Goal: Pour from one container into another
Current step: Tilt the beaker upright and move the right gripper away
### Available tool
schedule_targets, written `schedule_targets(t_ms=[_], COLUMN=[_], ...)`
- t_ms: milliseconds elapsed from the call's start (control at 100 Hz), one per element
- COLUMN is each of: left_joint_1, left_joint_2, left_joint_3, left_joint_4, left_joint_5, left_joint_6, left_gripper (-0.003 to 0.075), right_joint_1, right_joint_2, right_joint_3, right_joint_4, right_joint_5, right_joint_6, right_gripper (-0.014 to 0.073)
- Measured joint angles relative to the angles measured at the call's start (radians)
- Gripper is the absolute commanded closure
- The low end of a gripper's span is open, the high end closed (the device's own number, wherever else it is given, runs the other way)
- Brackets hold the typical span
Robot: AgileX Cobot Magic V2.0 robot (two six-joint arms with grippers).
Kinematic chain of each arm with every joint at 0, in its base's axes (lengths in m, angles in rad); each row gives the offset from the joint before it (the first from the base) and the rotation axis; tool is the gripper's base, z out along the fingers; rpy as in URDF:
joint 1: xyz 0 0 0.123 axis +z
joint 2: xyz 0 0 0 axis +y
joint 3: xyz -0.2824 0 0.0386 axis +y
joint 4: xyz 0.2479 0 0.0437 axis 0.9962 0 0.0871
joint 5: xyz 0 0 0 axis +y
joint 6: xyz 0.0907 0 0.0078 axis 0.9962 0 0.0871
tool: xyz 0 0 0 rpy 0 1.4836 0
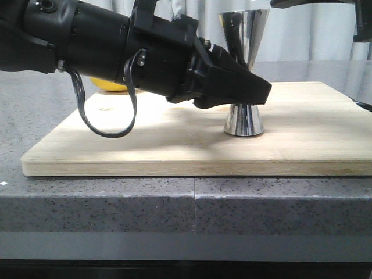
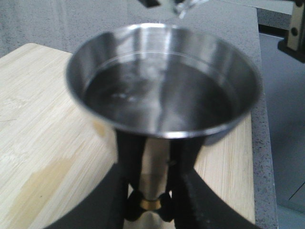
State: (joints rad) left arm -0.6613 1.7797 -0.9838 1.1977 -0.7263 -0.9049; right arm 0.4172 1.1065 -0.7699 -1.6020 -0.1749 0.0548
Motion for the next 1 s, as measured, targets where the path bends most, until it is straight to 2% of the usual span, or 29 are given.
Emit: schedule_targets(t_ms=[380,710,1000], left_joint_1=[0.000,0.000,0.000], left_joint_2=[0.000,0.000,0.000], left_joint_3=[0.000,0.000,0.000], left_joint_4=[0.000,0.002,0.010], left_joint_5=[0.000,0.000,0.000], left_joint_6=[0.000,0.000,0.000], left_gripper=[0.0741,0.0741,0.0741], right_joint_1=[0.000,0.000,0.000], right_joint_2=[0.000,0.004,0.085], right_joint_3=[0.000,-0.001,-0.002], right_joint_4=[0.199,0.523,0.698], right_joint_5=[0.006,0.123,0.175], right_joint_6=[0.000,0.000,0.002], right_gripper=[0.0291,0.0291,0.0291])
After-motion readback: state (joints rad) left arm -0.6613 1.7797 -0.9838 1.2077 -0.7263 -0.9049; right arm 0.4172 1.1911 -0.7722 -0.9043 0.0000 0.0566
